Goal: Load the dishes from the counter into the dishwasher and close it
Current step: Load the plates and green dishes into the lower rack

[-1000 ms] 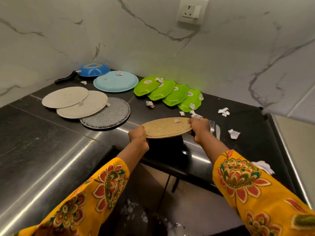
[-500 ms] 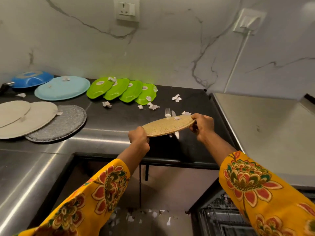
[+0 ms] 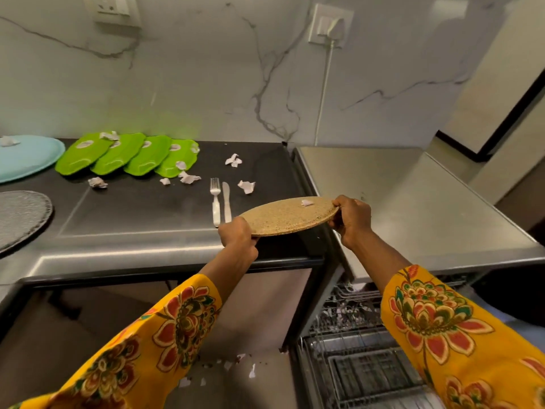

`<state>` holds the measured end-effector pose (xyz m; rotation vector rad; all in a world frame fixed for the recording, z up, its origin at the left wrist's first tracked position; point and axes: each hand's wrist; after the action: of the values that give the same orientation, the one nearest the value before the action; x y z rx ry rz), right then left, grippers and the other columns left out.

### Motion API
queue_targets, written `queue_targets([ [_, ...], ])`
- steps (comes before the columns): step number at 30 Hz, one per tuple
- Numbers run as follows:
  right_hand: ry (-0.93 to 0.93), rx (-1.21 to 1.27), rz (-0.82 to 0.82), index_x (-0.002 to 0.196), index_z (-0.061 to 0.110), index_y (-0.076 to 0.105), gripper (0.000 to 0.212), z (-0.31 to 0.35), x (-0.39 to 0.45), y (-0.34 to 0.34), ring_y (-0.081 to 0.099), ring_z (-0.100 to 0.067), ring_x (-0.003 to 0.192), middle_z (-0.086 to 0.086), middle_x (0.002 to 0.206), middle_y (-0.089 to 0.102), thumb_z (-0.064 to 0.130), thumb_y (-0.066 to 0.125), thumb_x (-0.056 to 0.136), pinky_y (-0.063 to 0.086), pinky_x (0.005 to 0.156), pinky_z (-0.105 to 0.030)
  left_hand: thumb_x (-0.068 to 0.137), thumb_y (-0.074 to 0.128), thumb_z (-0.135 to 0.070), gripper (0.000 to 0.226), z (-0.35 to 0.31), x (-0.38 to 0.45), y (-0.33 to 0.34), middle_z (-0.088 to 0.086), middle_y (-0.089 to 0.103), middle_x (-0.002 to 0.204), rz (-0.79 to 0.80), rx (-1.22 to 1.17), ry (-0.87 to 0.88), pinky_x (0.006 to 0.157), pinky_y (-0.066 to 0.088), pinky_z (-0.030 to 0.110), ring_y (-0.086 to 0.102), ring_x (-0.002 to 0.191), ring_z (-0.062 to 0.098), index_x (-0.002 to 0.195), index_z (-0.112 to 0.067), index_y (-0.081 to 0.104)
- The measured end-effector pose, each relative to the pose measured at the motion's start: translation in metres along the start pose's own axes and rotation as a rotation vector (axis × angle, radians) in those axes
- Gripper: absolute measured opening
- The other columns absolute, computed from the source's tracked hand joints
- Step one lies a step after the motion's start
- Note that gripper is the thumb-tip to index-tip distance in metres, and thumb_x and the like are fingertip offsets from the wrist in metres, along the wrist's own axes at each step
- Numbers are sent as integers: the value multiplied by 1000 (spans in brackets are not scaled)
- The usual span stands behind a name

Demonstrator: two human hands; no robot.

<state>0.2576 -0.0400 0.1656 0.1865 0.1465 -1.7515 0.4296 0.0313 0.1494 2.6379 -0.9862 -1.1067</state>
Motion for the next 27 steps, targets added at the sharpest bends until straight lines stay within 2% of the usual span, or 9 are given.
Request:
queue_targets([
  [6,55,53,-84,70,10,52,13,-13,6,-81,50,-17,54,-7,65,52,5,53,81,44,46,-24,95,37,-2,18,57,-39,34,14,59,100,52,14,-1,64,54,32,64,87,27,108,-5,50],
  [8,62,51,-106,71,10,53,11,-20,7,-109,52,-18,58,-8,68,54,5,54,80,46,48,-24,93,36,3,17,76,-51,43,11,58,89,71,8,2,63,52,32,61,76,24,90,-7,49],
  [10,66,44,-135,72,11,55,8,-28,6,-135,55,-20,64,-9,74,57,7,55,79,49,51,-27,92,34,3,19,96,-56,50,9,56,86,85,18,2,60,48,30,57,70,20,88,-8,48],
  [13,57,43,-189,70,14,55,9,-41,5,-174,56,-24,73,-7,75,58,10,58,77,47,59,-31,93,33,-4,21,126,-58,60,10,51,96,110,102,3,62,43,29,52,70,20,79,-13,45],
  [15,60,13,-225,68,14,54,9,-49,4,-198,56,-26,78,-8,76,58,13,59,76,45,65,-35,93,32,-5,19,146,-68,64,9,51,89,130,95,-24,69,42,32,52,77,24,79,-13,42],
  [17,77,-2,-260,65,14,51,15,-56,-2,-220,52,-24,76,-8,73,54,15,58,78,42,66,-36,91,30,-3,17,167,-78,65,8,51,84,157,75,-40,67,42,34,51,82,25,87,-12,43],
  [22,137,2,-367,58,13,48,30,-73,-18,-270,46,-21,65,-5,63,50,22,54,85,35,60,-34,89,26,-2,31,210,-101,66,3,39,65,225,146,-29,56,34,26,40,59,18,64,-18,32],
  [25,197,11,-417,58,13,51,30,-89,-23,-297,51,-24,71,-6,65,53,30,55,83,40,64,-36,85,26,3,28,233,-106,65,2,35,66,219,230,14,52,33,26,35,57,16,65,-13,37],
  [27,239,-5,-438,60,13,48,30,-99,-28,-311,48,-23,69,-8,65,50,30,54,85,38,61,-35,84,28,1,26,246,-109,63,5,42,75,218,261,2,55,40,29,42,63,18,89,-2,53],
])
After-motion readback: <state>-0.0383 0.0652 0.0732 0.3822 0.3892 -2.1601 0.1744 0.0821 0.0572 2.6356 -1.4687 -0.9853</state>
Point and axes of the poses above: each hand's wrist, its own x-axis towards the middle knuckle, its own y-axis out of the palm, z = x × y
